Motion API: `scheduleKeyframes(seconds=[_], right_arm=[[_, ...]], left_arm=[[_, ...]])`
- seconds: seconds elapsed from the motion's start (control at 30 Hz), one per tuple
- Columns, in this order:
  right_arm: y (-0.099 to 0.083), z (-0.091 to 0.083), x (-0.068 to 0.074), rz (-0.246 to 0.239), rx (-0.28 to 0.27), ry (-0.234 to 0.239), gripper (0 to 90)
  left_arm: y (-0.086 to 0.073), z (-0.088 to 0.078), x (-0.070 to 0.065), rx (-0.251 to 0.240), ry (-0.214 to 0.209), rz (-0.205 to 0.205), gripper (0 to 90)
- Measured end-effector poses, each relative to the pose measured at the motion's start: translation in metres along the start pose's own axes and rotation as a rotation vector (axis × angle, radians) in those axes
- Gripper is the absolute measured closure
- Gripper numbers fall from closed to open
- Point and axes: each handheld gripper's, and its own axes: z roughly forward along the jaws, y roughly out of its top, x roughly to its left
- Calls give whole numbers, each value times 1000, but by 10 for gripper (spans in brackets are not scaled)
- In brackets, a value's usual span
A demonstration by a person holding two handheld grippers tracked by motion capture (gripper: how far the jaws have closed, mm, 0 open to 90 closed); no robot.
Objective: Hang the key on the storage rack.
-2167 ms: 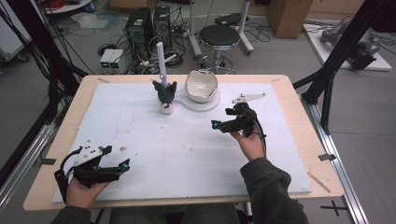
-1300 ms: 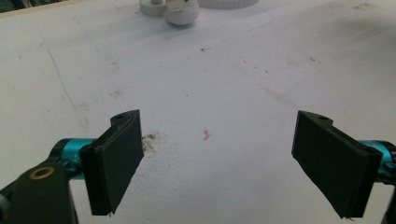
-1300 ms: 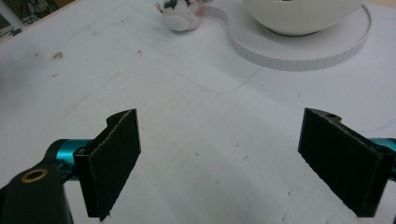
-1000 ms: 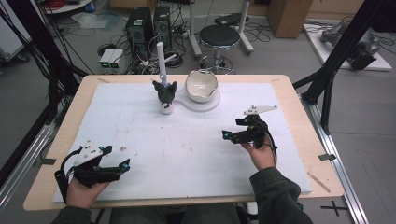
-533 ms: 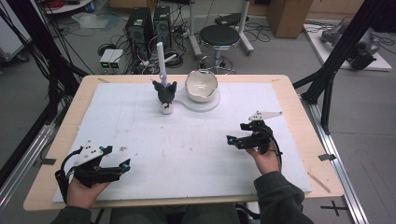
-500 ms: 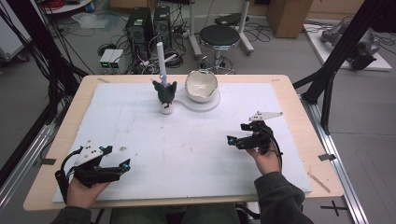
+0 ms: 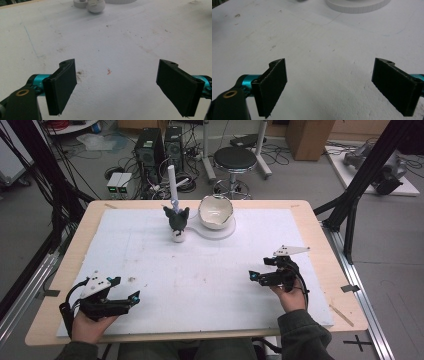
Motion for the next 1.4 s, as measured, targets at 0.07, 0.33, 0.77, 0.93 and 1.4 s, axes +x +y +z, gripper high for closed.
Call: scheduleKeyframes(seconds=[0.07, 0.33, 0.77, 0.93, 1.4], right_arm=[[-3, -2, -1, 1, -6, -1, 120], [-12, -8, -4, 9, -11, -8, 120], [-22, -15, -5, 22, -16, -9, 118], [-26, -17, -5, 21, -21, -10, 118], [-33, -23, -5, 18, -48, -11, 118]], left_arm=[[0, 0, 0, 1, -3, 2, 168], [0, 0, 0, 4, -2, 6, 168], [-2, 1, -1, 12, -6, 0, 168], [-3, 2, -2, 22, -11, 7, 169], [-6, 5, -3, 40, -9, 15, 169]])
